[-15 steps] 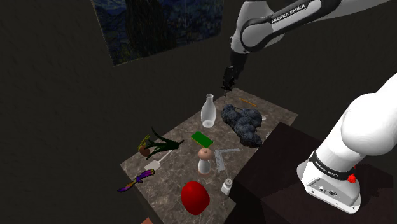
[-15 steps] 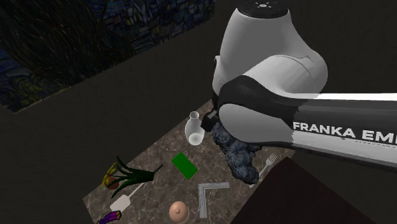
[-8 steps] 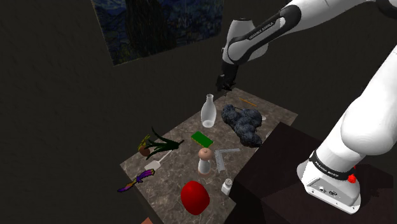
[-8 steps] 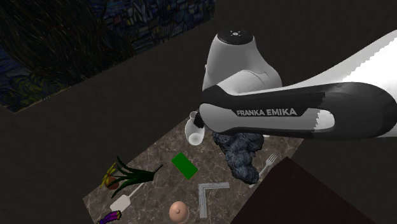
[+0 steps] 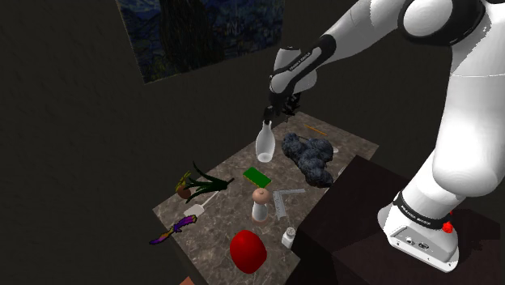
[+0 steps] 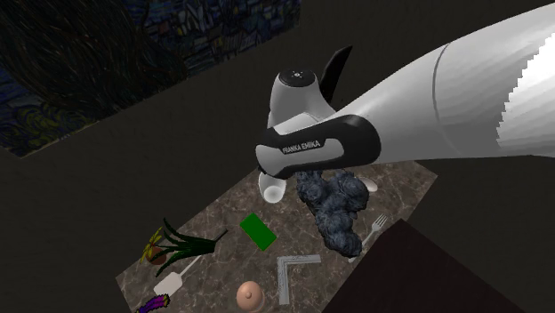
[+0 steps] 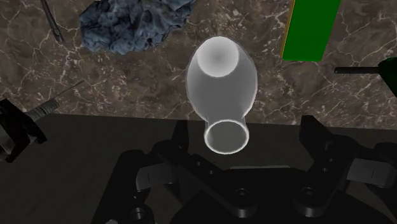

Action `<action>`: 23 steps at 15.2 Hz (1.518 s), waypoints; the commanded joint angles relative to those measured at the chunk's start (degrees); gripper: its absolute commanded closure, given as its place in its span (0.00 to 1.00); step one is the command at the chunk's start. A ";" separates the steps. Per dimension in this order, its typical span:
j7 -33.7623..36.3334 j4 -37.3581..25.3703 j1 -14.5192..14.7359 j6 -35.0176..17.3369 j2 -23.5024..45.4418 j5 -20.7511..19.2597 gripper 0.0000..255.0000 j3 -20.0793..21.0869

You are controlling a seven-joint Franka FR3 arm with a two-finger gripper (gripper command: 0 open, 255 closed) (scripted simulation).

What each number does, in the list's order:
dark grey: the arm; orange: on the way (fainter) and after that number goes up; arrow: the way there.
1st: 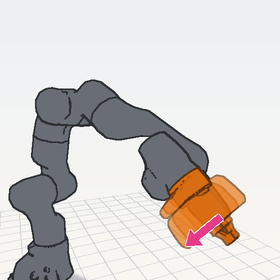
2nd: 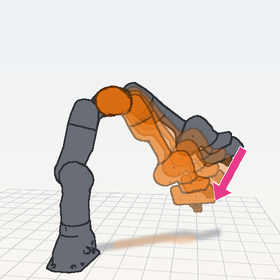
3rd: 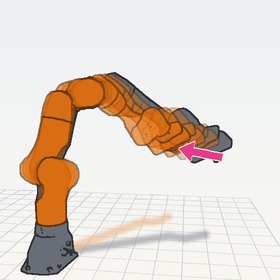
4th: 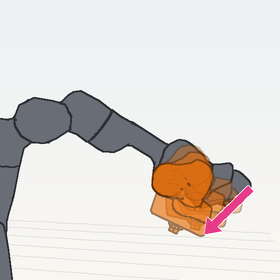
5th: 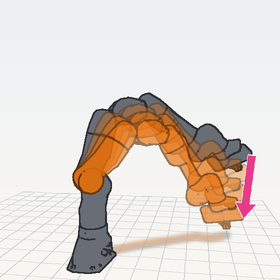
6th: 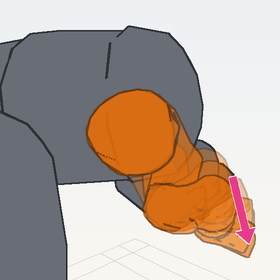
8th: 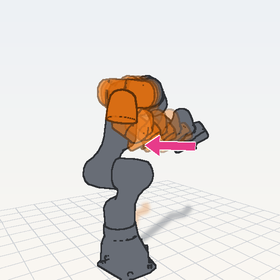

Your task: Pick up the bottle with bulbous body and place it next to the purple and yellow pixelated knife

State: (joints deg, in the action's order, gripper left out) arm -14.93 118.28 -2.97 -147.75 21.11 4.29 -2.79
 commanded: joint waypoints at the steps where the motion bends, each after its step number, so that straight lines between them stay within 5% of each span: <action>1: -1.24 -3.07 -0.77 -1.22 4.11 0.58 0.00 0.24; 17: -1.82 -6.04 -1.20 -5.00 10.81 1.16 0.00 0.77; 18: -1.82 -6.04 -1.20 -5.00 10.81 1.16 1.00 0.77; 23: -1.81 -6.06 -1.19 -5.00 10.82 1.16 1.00 0.77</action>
State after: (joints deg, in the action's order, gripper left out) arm -16.73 112.19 -4.18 -152.76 31.89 5.45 -2.03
